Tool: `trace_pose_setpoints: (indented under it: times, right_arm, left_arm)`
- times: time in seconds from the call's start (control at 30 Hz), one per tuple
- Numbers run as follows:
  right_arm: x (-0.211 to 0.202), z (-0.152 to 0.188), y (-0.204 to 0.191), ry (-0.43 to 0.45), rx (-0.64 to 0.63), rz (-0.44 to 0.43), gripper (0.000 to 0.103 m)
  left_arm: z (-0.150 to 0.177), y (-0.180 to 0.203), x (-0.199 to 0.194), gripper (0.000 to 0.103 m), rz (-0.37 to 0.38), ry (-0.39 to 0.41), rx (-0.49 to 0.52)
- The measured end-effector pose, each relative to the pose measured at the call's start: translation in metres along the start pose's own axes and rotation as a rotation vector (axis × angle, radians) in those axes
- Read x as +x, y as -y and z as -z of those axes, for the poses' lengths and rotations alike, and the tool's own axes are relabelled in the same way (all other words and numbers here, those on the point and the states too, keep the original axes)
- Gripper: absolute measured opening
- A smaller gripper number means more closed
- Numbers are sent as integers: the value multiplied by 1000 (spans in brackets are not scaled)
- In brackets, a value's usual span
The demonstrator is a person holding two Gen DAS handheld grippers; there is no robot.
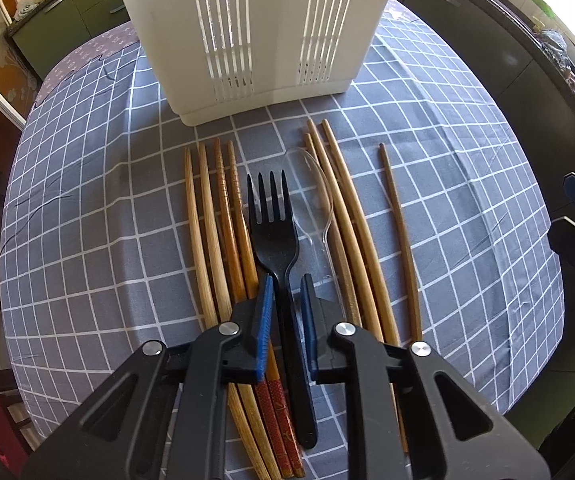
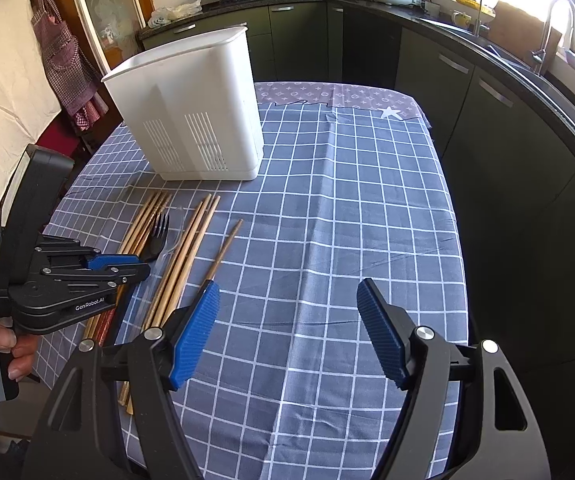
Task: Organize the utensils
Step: 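Lower the left gripper onto the black fork and close it, then lift the fork with the left gripper while the right gripper grasps its handle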
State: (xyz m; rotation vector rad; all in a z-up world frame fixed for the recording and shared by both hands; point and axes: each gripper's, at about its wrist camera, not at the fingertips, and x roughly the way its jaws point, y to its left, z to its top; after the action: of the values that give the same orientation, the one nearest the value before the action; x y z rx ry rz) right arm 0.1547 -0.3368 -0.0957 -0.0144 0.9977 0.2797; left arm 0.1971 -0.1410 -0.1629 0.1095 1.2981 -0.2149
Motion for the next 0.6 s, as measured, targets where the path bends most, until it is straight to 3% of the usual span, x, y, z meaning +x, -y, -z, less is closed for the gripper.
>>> trace_pose_setpoints:
  times: [0.2,0.33,0.47,0.6]
  right_arm:
    - [2,1,-1,-10,-6,4,71]
    - [4,0,1,-31,11,7,71]
    - [7,-3,4,-61,33,-11,70]
    - [14,-8,-9,-97,1,-11,63]
  left_arm:
    - [1,3,4,11,-21,15,2]
    - [0,-3,2,10,13,27,-22]
    - [0,-10,-18,9,51,98,-39]
    - [1,-17,-50,9,37,195,-36]
